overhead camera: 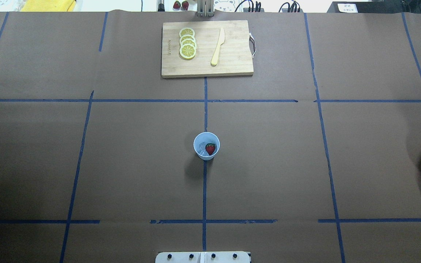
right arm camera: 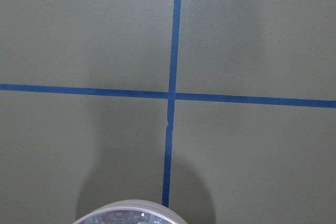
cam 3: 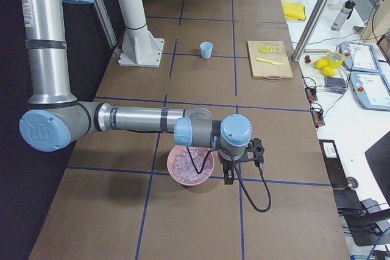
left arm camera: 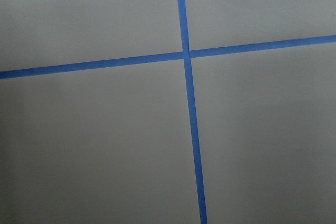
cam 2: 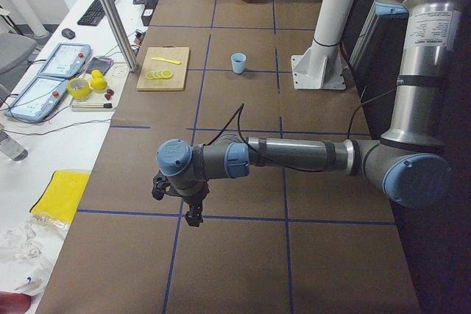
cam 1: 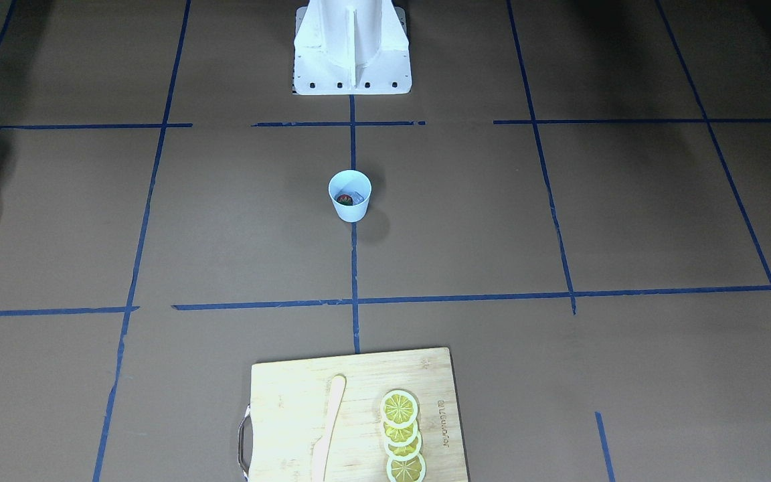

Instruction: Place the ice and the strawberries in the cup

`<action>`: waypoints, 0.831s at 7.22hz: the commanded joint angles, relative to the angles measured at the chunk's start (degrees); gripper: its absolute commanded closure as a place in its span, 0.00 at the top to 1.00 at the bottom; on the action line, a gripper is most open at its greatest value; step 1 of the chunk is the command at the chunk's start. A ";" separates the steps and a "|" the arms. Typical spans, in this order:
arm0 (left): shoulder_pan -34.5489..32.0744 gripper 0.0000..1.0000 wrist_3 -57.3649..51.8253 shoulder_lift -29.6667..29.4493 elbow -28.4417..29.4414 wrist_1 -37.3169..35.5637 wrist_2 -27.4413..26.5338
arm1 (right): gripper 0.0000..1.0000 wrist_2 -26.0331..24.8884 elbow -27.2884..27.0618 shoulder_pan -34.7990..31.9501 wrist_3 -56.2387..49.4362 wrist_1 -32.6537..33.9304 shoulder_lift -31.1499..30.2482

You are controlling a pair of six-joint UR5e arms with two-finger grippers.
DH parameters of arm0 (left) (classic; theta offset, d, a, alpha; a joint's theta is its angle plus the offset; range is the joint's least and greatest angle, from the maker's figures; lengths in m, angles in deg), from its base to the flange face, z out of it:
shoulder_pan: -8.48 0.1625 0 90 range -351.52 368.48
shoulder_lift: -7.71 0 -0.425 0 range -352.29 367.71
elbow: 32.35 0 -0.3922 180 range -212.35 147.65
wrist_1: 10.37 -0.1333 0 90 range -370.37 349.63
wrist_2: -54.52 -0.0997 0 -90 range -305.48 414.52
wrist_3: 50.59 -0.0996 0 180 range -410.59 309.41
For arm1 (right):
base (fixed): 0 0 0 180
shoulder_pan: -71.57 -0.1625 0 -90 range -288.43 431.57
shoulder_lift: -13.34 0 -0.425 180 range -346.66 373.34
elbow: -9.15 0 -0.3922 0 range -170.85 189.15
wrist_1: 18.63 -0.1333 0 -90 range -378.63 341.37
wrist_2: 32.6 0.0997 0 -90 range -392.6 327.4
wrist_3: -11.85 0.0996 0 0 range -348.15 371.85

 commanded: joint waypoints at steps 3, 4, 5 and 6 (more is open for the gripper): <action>-0.07 1.00 3.81 0.11 3.21 6.02 -0.01 | 0.99 0.07 -0.02 0.00 0.12 0.00 0.09; -0.07 1.00 4.95 0.02 3.03 6.02 -0.01 | 0.99 0.07 -0.02 0.00 0.12 0.00 0.09; -0.07 1.00 4.97 0.11 3.03 6.02 -0.01 | 0.99 -0.01 -0.02 0.00 0.03 -0.09 0.09; -0.07 1.00 5.05 0.02 3.03 6.02 -0.10 | 0.99 -0.02 -0.02 0.00 0.12 -0.09 0.09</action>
